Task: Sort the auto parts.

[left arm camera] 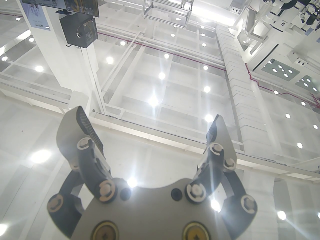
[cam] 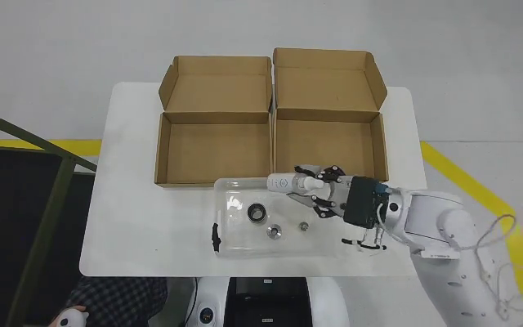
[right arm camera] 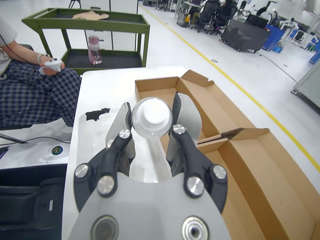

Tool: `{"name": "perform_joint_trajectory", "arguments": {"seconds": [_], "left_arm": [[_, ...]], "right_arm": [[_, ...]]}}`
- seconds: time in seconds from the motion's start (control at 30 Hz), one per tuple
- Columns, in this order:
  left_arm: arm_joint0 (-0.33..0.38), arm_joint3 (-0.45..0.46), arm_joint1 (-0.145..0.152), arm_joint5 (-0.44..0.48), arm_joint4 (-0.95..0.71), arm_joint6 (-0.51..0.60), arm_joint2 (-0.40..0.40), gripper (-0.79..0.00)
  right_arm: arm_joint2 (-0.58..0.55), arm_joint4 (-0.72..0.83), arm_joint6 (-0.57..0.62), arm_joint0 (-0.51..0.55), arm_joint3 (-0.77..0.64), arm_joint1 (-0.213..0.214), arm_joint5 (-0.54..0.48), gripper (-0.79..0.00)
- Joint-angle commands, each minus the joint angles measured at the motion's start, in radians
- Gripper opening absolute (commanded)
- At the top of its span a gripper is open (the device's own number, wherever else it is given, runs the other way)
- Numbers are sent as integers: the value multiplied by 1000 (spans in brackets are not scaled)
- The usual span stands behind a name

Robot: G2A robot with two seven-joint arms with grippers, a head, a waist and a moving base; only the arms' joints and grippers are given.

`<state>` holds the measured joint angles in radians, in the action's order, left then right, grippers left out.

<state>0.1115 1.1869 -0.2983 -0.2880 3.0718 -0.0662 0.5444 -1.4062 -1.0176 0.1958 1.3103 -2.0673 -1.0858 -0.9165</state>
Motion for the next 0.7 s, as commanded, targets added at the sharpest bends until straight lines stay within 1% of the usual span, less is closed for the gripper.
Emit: {"name": "perform_joint_trajectory", "arguments": {"seconds": [0.0, 0.3, 0.67], "left_arm": [[0, 0, 0, 0, 0, 0, 0, 0], [0, 0, 0, 0, 0, 0, 0, 0], [0, 0, 0, 0, 0, 0, 0, 0]], "right_arm": [[-27, 32, -19, 0, -5, 2, 4, -785], [-120, 138, -94, 14, -8, 10, 10, -785], [-159, 180, -136, 22, 3, 15, 19, -785]]}}
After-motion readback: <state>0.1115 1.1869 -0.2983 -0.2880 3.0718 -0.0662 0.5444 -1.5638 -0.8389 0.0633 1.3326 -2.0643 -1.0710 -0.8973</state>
